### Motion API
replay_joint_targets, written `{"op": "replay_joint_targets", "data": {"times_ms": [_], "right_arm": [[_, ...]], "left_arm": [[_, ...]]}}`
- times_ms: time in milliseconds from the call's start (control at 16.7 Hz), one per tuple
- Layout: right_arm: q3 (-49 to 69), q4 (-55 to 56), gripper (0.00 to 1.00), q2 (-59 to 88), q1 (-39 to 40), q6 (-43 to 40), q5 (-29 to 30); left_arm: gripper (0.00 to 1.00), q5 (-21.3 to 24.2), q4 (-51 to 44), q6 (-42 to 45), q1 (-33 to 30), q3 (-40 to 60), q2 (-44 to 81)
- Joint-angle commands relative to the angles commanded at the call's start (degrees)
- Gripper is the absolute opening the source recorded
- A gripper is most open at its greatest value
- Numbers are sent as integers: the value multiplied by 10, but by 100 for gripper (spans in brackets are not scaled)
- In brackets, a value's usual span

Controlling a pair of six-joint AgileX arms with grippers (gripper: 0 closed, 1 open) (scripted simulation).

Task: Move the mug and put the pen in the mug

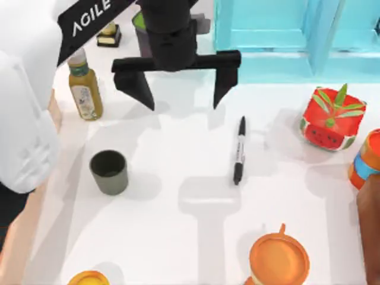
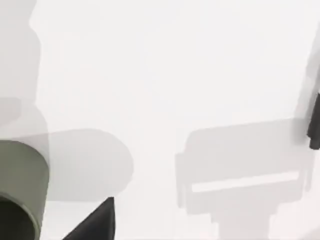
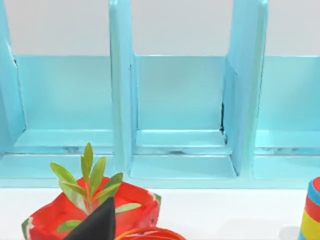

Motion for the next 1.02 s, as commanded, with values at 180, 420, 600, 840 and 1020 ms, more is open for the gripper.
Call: {"op": "replay_joint_targets", "data": {"times_ms": [180,420,600,840,1020], "right_arm": [[0,0,100,0,0,0,0],[0,0,100,0,0,0,0],[0,0,100,0,0,0,0],[0,0,100,0,0,0,0],[0,0,100,0,0,0,0]], "left_arm": [[100,22,25,-10,-36,79,97],[100,35,45,-16,-60,128,148],[100,35,44,-16,-57,126,148],[100,35,82,-18,-61,96,153],[100,35,144,-24,-68,45,162]]}}
